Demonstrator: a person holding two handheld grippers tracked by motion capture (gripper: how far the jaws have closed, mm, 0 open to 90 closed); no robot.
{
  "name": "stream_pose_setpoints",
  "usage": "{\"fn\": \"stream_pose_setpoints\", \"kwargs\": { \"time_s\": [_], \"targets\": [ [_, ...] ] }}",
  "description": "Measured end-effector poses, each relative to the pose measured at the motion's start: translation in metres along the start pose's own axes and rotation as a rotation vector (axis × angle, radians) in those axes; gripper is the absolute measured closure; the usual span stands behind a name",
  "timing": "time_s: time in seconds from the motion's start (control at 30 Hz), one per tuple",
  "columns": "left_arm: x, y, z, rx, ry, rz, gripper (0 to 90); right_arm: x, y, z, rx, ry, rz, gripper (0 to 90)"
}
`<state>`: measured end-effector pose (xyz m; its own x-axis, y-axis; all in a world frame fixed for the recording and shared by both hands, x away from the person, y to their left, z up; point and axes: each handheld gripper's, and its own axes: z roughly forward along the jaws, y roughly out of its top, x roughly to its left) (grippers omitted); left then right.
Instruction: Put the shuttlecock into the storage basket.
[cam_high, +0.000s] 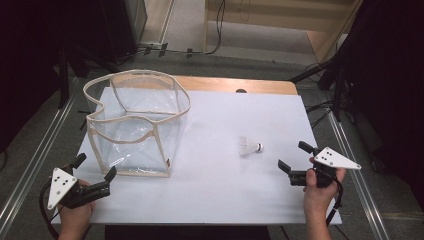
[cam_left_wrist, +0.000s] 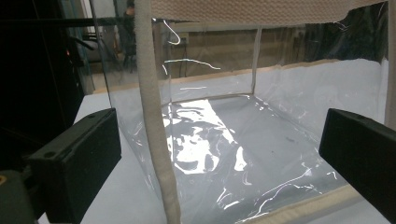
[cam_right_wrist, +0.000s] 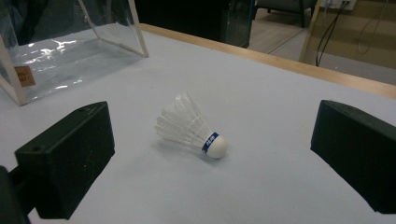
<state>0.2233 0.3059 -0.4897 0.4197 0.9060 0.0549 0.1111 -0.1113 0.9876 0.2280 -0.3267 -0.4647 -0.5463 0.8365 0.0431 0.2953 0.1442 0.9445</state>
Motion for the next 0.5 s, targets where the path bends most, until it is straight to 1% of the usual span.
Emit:
{"fn": "stream_pose_setpoints", "kwargs": {
  "time_s": [0.2,0.27,0.33,0.43,0.5],
  "targets": [
    [0.0,0.0,0.0,0.0,0.0,0.0,0.0,0.0,0.009,0.006,0.02,0.02,-0.014,0.0],
    [0.0,0.0,0.0,-0.001,0.0,-0.001,0.0,0.0,0.011,0.008,0.028,0.036,-0.023,0.0],
    [0.0,0.0,0.0,-0.002,0.0,-0.002,0.0,0.0,0.014,0.01,0.035,0.039,-0.026,0.0],
    [0.0,0.0,0.0,-0.001,0.0,-0.001,0.0,0.001,0.019,0.014,0.046,0.059,-0.038,0.0],
    [0.0,0.0,0.0,-0.001,0.0,-0.001,0.0,0.002,0.023,0.017,0.05,0.067,-0.047,12.1]
  ]
}}
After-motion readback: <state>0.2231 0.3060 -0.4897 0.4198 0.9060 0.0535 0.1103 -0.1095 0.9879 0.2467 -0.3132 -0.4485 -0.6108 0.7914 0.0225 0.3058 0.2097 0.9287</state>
